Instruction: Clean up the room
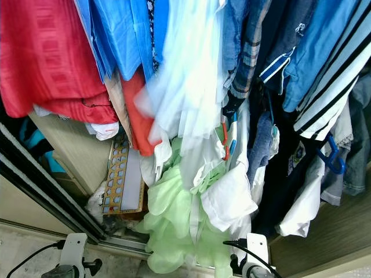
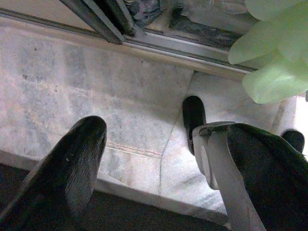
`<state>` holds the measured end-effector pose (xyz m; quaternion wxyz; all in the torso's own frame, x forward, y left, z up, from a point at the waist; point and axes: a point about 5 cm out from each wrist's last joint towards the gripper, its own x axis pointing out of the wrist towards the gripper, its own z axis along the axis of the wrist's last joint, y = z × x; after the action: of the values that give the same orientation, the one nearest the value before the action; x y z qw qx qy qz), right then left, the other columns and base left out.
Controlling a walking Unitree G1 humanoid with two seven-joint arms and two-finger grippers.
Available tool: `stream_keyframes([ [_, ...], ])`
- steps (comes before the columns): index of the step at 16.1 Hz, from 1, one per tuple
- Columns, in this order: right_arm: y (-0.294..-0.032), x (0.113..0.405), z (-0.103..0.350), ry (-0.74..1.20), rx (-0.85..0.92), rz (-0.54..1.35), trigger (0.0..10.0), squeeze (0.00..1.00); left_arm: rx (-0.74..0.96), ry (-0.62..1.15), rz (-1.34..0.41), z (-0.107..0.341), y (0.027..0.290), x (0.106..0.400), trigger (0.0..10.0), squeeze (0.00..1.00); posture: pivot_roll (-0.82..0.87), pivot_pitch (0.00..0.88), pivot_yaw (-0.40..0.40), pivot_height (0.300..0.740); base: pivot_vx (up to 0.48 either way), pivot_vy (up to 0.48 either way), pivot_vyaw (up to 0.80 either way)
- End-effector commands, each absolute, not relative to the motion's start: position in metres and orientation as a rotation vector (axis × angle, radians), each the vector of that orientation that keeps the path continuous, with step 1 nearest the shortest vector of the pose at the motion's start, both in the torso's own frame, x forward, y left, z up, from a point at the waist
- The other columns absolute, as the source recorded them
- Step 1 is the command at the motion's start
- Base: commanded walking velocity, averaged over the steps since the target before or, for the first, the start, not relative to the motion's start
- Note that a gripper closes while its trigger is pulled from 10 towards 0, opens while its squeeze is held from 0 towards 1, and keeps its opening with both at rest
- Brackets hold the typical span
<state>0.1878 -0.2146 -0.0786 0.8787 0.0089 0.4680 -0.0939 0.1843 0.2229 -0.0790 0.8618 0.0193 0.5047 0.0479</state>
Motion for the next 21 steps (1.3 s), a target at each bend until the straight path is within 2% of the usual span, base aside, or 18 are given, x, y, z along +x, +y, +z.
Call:
stream_keyframes([
  [1,-0.326,0.181,-0.042,0.941,-0.076,-0.506,10.0,0.0,-0.21,0.866,0.522,-0.051,0.327,0.158,10.0,0.0,0.0,0.0,0.012,0.74,0.0,0.0,0.0],
  [2,-0.325,0.176,-0.044,0.947,-0.056,-0.524,10.0,0.0,-0.256,0.874,0.583,-0.056,0.328,0.145,10.0,0.0,0.0,0.0,0.012,0.74,0.0,0.0,0.0],
  [17,-0.325,0.176,-0.044,0.947,-0.056,-0.524,10.0,0.0,-0.256,0.874,0.583,-0.056,0.328,0.145,10.0,0.0,0.0,0.0,0.012,0.74,0.0,0.0,0.0],
  [18,-0.321,0.175,-0.047,0.956,-0.057,-0.498,10.0,0.0,-0.335,0.91,0.649,-0.062,0.327,0.132,10.0,0.0,0.0,0.0,0.02,0.74,0.0,0.0,0.0],
  [20,-0.299,0.198,-0.046,0.922,-0.104,-0.395,10.0,0.0,-0.316,1.034,0.599,-0.07,0.325,0.111,10.0,0.0,-0.02,0.0,0.028,0.74,0.0,0.0,0.0],
  [21,-0.297,0.2,-0.045,0.919,-0.108,-0.385,10.0,0.0,-0.306,1.043,0.587,-0.071,0.324,0.109,10.0,0.0,-0.03,0.0,0.028,0.74,0.0,0.0,0.0],
])
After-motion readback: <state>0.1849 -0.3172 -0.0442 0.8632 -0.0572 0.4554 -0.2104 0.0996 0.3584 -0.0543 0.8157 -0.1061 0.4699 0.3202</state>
